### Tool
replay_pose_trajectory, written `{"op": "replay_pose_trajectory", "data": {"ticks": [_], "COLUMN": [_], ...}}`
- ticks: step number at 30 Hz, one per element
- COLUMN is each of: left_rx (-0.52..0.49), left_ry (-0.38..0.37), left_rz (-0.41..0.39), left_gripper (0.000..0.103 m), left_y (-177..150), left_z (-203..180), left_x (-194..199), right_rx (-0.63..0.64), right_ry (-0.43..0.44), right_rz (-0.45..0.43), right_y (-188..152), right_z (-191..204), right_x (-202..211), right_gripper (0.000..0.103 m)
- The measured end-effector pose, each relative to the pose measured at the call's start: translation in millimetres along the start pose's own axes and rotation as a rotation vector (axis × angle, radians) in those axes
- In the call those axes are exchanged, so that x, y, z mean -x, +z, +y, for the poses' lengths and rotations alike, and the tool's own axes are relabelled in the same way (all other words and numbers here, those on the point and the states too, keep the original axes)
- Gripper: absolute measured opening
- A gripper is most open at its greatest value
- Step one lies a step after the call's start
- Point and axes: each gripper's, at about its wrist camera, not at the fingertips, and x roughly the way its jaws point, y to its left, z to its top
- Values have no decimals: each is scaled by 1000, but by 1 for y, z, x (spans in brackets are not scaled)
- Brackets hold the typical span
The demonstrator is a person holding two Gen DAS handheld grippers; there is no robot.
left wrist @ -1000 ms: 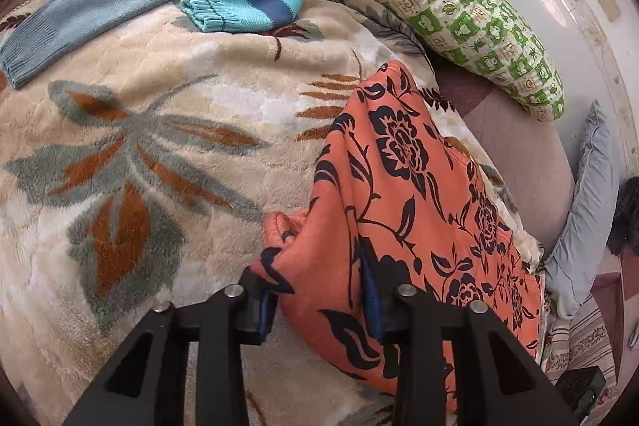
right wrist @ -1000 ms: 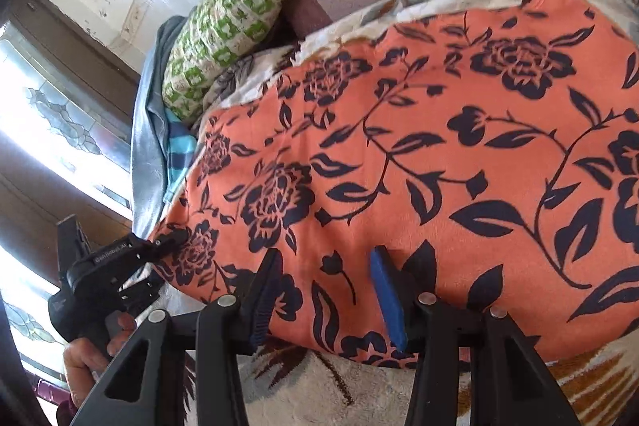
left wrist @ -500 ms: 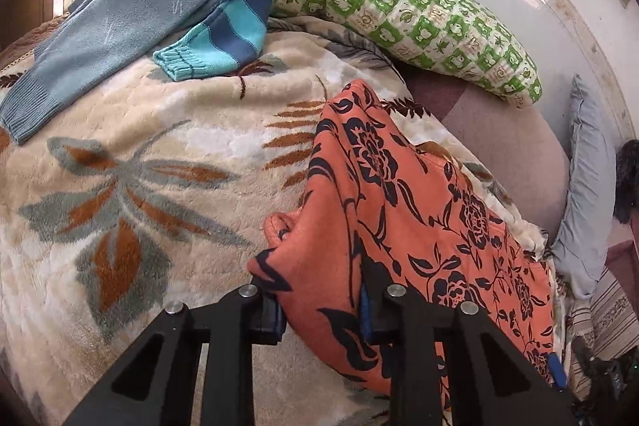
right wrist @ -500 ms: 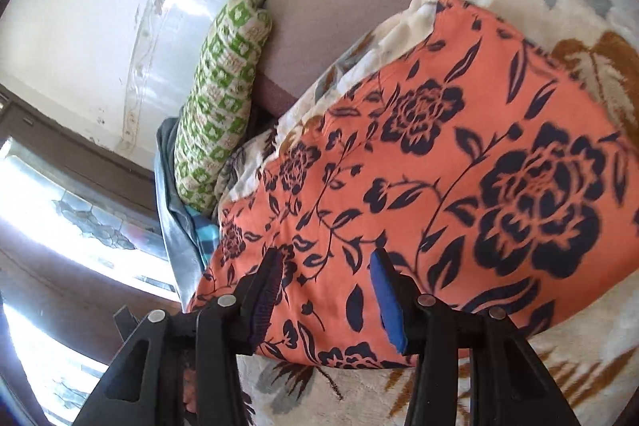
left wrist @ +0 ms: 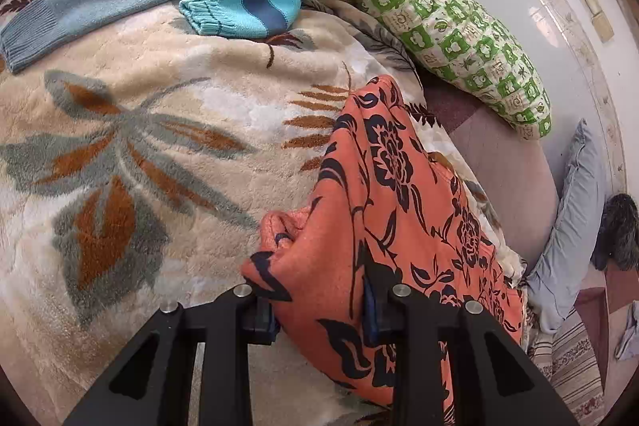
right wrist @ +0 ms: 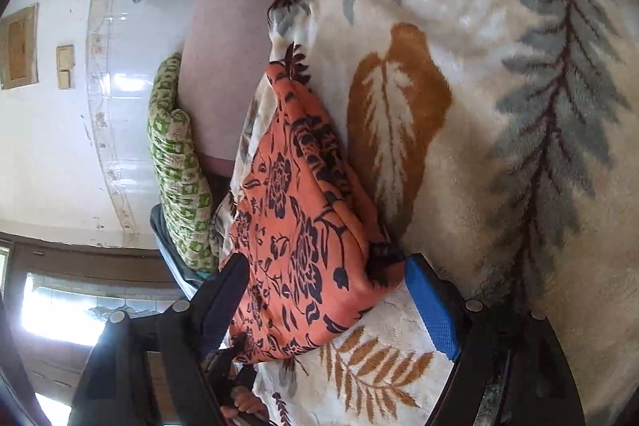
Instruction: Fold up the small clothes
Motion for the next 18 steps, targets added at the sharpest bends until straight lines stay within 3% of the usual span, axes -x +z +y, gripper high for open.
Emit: {"op": "replay_pose_trajectory", "data": {"ticks": [3,5,7,9,11,15,18], "left_rx": [30,66,57,21,5,-35,-33], "left_ry": [-5,-36,-49,-35,-8,-11,28], "left_rz": [19,28,23,18,-15,-17,18], "left_gripper": [38,53,58,58,33,31,33], "left_y": [0,0,0,0,0,4,2], "left_z": [3,7,3,-2,-3,-7,-3], "left_x": [-4,-8,-7,-7,-1,1,-10], "right_rx": [1,-21,-24,-13,2,108,79], "right_ry": [-10,-6,15,45,86,-22,-71], "right_rz": [26,7,-25,-49,-102,-96,-78], "right_y": [-4,-6,-6,-7,-10,-12,-9], "right_z": [-1,-6,-7,-3,0,14,3], "right_x": [-17,-24,-29,-31,-28,-38,-54], "right_gripper": [83,83,83,83,77,46,41]}}
